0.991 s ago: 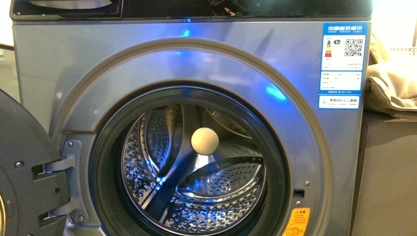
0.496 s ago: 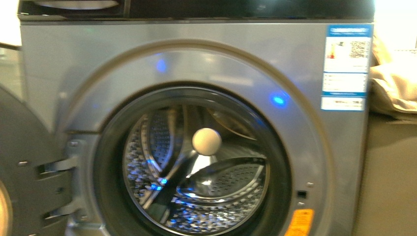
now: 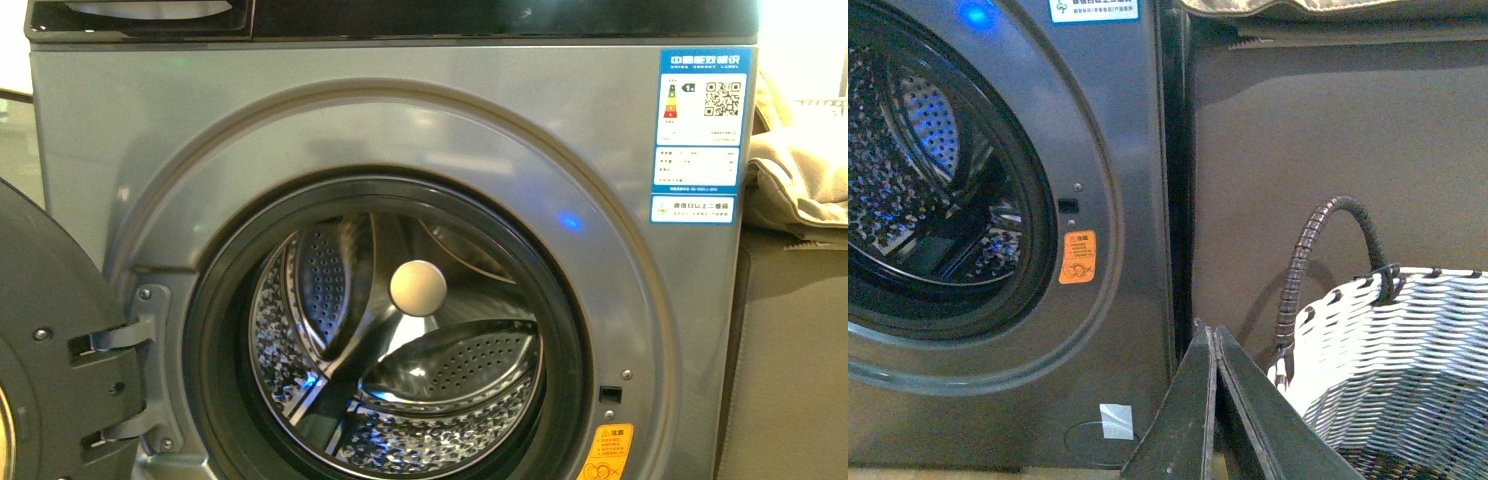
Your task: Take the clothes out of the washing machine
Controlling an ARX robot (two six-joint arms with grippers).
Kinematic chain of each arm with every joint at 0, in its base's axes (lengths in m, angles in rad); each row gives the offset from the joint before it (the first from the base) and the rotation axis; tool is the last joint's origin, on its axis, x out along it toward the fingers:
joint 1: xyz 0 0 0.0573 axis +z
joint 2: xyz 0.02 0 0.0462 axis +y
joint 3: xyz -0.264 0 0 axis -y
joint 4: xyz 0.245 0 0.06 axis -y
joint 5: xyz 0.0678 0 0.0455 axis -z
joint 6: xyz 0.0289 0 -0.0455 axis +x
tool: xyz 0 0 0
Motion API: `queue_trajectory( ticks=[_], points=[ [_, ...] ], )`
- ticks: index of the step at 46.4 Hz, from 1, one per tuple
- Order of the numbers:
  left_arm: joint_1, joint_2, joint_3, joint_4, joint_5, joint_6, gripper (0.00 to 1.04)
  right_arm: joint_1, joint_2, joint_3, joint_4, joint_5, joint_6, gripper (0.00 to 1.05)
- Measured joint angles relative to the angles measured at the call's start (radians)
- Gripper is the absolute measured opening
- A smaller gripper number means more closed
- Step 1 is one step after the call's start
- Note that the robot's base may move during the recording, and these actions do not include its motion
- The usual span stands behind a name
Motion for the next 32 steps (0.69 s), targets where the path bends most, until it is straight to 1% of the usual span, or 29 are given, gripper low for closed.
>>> queue_trajectory(
  ticks=[9,10,12,13,15,18,32],
  points=[
    [0.069,-0.074,-0.124,0.022,0.063,0.000,0.04,0.000,-0.027,-0.037,0.010,0.000,0.000,0.02],
    [0.085,-0.089,-0.136,0.024,0.085,0.000,0.04,0.000,-0.031,-0.040,0.010,0.000,0.000,0.02],
    [0.147,-0.114,-0.156,0.026,0.166,0.000,0.04,0.000,-0.036,-0.045,0.011,0.000,0.000,0.02],
    [0.168,-0.124,-0.167,0.027,0.174,0.000,0.04,0.000,-0.039,-0.048,0.012,0.000,0.000,0.02],
    [0.184,-0.134,-0.181,0.027,0.179,-0.001,0.04,0.000,-0.043,-0.053,0.013,0.000,0.000,0.02],
    [0.197,-0.150,-0.200,0.027,0.178,-0.001,0.04,0.000,-0.049,-0.060,0.014,0.000,0.000,0.02],
    [0.197,-0.229,-0.265,0.021,0.185,0.000,0.04,0.000,-0.094,-0.113,0.021,0.000,0.000,0.02]
  ],
)
